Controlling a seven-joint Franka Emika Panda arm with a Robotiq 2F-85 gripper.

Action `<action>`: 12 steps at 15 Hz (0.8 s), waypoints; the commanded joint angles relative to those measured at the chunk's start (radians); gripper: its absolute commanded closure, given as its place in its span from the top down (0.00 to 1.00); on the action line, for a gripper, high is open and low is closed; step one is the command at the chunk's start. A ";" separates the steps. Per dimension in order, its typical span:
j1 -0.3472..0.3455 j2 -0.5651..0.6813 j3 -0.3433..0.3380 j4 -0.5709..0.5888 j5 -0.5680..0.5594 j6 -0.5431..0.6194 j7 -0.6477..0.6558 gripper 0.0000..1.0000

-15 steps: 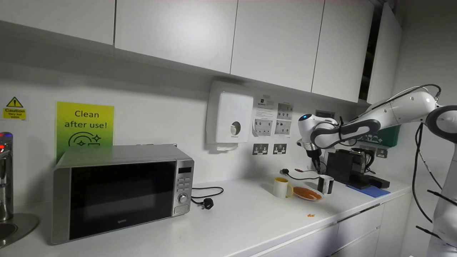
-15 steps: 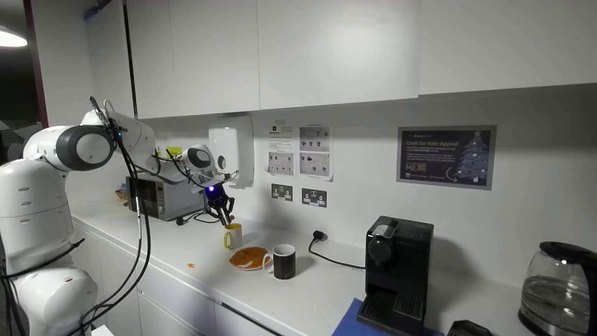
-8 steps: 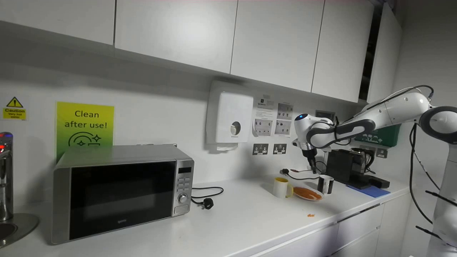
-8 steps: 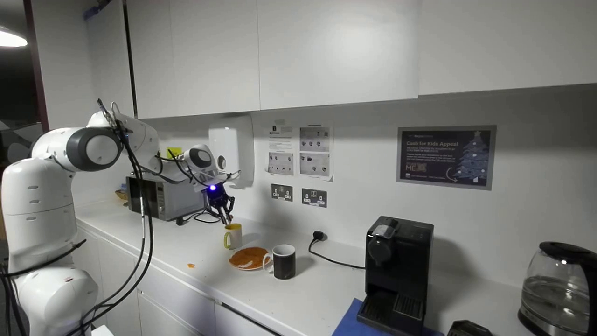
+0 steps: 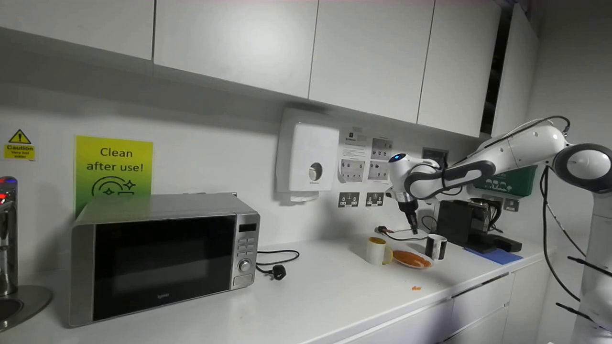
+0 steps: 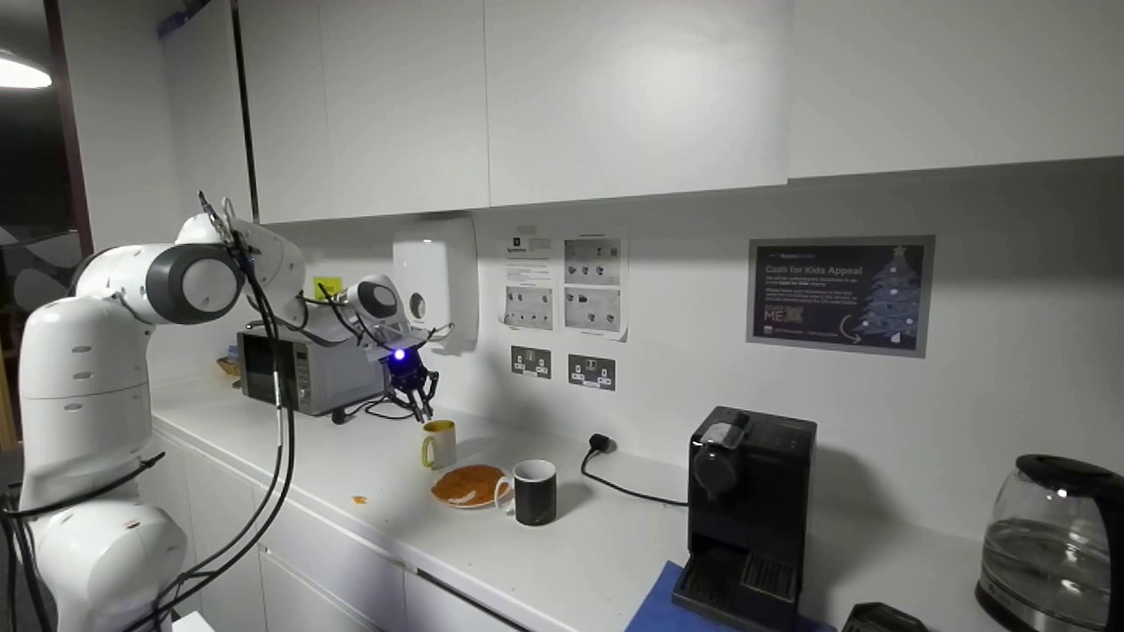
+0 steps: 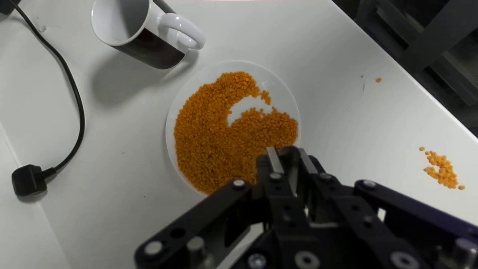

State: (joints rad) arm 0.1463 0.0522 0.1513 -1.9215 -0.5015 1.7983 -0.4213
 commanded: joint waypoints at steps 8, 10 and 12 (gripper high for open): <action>-0.014 0.108 -0.009 0.116 0.078 -0.048 -0.070 0.03; -0.018 0.125 -0.011 0.132 0.092 -0.049 -0.086 0.03; -0.023 0.142 -0.014 0.148 0.106 -0.051 -0.100 0.03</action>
State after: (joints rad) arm 0.1342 0.1623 0.1408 -1.8364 -0.4314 1.7962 -0.4701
